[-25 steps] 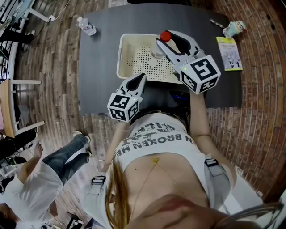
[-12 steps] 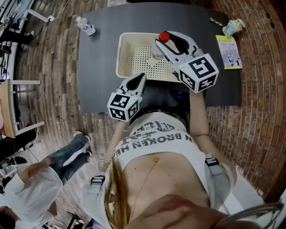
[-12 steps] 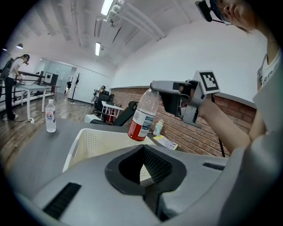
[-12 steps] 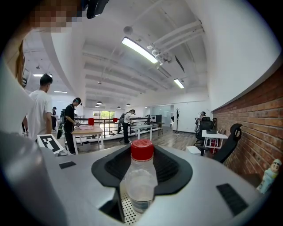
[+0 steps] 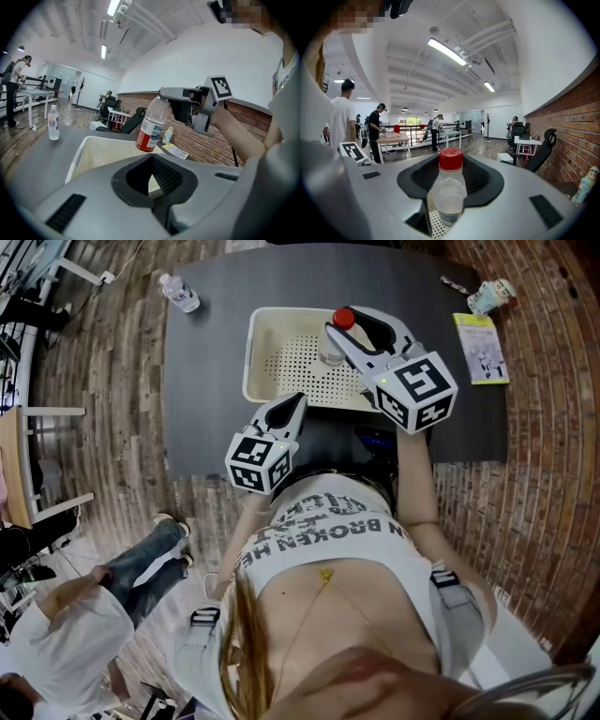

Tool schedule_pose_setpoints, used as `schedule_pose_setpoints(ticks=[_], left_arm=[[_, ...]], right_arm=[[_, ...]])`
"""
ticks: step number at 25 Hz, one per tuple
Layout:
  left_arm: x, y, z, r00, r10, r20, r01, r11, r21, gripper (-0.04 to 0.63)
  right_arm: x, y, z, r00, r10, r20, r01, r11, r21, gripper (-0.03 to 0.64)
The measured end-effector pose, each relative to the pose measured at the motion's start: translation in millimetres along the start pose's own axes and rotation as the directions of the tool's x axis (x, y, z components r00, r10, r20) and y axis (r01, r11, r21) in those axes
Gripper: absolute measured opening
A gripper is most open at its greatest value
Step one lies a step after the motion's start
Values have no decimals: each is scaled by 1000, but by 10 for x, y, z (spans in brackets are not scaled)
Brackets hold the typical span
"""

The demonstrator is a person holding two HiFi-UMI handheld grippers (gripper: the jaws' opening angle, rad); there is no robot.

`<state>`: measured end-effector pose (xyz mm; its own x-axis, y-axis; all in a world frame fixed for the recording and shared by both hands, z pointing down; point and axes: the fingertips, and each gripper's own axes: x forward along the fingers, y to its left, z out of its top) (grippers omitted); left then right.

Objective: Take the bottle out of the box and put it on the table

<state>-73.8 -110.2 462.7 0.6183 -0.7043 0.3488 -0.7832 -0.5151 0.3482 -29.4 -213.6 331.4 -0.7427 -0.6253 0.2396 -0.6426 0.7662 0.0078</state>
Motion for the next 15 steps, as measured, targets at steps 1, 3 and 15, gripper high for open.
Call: schedule_pose_setpoints(ticks=[1, 3, 15], left_arm=[[1, -1, 2, 1000, 0, 0, 0, 1000, 0, 0], [0, -2, 4, 1000, 2, -2, -2, 1000, 1, 0], [3, -30, -13, 1000, 9, -6, -9, 1000, 0, 0]], right_arm=[[-1, -3, 1, 1000, 0, 1, 0, 1000, 1, 153], [-2, -6, 4, 1000, 1, 2, -1, 1000, 3, 153], [-77, -67, -57, 1000, -10, -7, 10, 1000, 16, 153]])
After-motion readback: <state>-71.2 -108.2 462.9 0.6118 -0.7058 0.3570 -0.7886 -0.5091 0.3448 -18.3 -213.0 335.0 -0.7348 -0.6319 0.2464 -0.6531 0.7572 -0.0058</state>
